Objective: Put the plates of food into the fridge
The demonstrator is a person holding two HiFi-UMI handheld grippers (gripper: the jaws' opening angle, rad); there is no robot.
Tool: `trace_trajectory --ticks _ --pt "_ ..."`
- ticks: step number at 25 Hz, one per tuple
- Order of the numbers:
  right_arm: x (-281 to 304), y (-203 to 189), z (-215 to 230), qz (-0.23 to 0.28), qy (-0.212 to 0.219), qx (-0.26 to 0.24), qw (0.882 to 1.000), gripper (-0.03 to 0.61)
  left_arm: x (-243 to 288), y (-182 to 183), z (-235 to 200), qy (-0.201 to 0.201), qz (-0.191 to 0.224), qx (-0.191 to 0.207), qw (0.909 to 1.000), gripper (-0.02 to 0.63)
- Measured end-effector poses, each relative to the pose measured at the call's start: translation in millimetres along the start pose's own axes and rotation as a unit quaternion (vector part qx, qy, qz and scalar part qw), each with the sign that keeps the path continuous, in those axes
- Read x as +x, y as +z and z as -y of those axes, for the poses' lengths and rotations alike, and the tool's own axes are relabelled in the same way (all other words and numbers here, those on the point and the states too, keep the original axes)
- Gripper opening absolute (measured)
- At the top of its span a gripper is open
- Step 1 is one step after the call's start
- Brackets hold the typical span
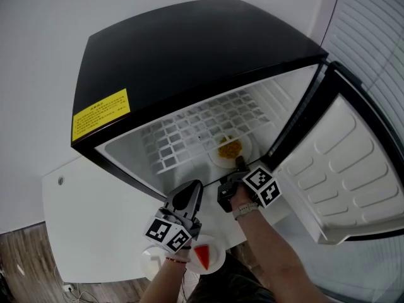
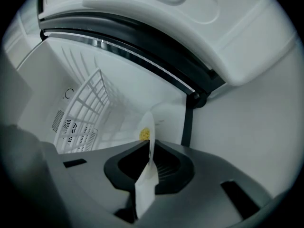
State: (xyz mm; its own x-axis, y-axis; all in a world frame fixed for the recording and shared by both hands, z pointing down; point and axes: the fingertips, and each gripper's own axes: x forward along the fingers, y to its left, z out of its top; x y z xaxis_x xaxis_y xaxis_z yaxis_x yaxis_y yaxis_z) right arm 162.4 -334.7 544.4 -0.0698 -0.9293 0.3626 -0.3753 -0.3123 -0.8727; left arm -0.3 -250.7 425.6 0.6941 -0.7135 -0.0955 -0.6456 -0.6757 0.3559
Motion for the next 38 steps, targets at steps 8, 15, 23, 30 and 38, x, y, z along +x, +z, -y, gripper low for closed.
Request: trace_trajectory --ticks 8,15,23,30,38 --pt "8 5 2 -0.013 -0.012 -0.063 0.998 0.015 1 -3 -5 0.014 -0.003 0.005 0.9999 0.006" --pt "13 8 2 -0.031 -0.023 -0.120 0.992 0.029 -2 -4 -2 0.020 -0.005 0.008 0.9998 0.006" --pt "17 11 1 -0.045 -0.054 -0.216 0.974 0.057 -10 -7 0 0.023 -0.001 0.010 0.9997 0.006" --pt "19 17 2 -0.042 -0.082 -0.314 0.945 0.089 -14 -2 1 0.030 0.003 0.007 0.9995 0.006" --pt "15 18 4 -0.030 -0.080 -0.366 0.927 0.114 -18 1 1 0.033 0.007 0.010 0.9994 0.006"
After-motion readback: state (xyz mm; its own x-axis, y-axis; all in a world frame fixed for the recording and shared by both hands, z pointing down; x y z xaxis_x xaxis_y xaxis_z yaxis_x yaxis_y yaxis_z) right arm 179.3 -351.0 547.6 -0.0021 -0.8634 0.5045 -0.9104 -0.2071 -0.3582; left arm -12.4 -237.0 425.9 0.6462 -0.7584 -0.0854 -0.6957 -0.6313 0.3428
